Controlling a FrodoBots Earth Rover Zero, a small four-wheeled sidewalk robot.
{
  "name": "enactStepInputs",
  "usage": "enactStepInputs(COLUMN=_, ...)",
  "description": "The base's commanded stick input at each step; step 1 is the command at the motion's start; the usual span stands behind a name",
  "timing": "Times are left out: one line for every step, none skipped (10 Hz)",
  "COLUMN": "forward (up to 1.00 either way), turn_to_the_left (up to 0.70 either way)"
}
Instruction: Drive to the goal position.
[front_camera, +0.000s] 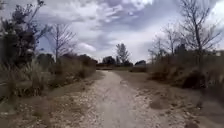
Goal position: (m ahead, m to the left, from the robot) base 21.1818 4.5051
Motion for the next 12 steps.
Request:
enactStepInputs(forward=0.7, turn_to_the_left=0.0)
enactStepInputs(forward=0.7, turn_to_the_left=0.0)
enactStepInputs(forward=0.7, turn_to_the_left=0.0)
enactStepInputs(forward=0.7, turn_to_the_left=0.0)
enactStepInputs(forward=0.7, turn_to_the_left=0.0)
enactStepInputs(forward=0.7, turn_to_the_left=0.0)
enactStepInputs(forward=0.7, turn_to_the_left=0.0)
enactStepInputs(forward=0.7, turn_to_the_left=0.0)
enactStepInputs(forward=0.7, turn_to_the_left=0.0)
enactStepInputs(forward=0.7, turn_to_the_left=0.0)
enactStepInputs(forward=0.7, turn_to_the_left=0.0)
enactStepInputs(forward=0.7, turn_to_the_left=0.0)
